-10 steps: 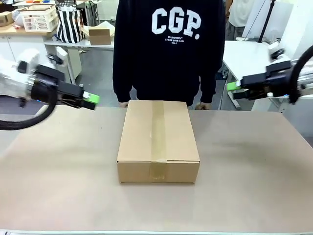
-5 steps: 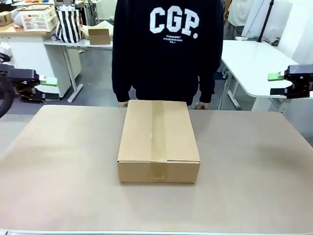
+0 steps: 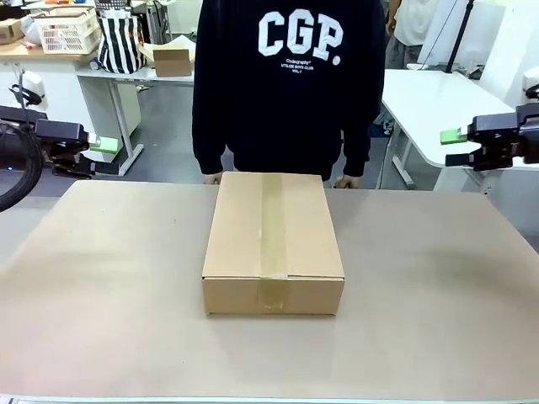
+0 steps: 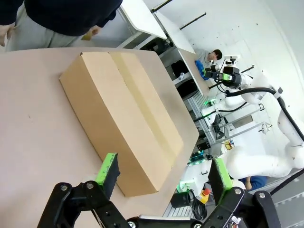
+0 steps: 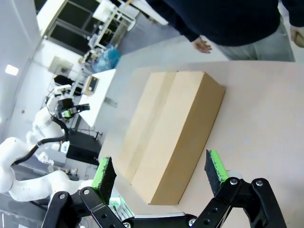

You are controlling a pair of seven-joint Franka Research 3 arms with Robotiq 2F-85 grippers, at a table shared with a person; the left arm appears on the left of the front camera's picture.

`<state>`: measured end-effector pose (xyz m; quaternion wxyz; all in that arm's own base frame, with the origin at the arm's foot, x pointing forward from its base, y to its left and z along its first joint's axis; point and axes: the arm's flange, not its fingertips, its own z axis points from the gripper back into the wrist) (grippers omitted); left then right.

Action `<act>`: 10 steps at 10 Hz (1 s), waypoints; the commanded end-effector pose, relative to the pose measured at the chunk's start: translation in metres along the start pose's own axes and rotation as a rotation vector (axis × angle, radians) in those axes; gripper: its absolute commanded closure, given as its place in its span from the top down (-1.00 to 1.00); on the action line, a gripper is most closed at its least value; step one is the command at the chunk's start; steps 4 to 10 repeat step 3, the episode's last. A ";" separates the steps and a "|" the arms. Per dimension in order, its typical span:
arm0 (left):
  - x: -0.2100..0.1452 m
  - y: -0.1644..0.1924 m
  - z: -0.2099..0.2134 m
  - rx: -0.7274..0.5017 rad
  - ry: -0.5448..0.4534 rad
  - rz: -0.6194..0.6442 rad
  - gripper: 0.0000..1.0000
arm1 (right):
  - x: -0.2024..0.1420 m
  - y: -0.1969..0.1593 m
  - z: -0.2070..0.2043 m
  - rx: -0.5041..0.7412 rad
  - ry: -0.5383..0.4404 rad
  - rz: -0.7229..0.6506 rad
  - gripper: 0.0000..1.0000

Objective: Pack the gift set into the box.
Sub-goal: Press and hold the closed box until the human finishes sealing it.

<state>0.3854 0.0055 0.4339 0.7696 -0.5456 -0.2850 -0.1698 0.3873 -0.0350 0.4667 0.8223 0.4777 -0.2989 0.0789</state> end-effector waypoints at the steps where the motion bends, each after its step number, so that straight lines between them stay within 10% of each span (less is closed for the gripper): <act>1: 0.002 -0.001 0.004 0.012 -0.001 -0.008 1.00 | 0.002 -0.001 0.000 0.002 -0.017 -0.006 1.00; 10: 0.002 -0.001 0.004 0.012 -0.001 -0.008 1.00 | 0.002 -0.001 0.000 0.002 -0.017 -0.006 1.00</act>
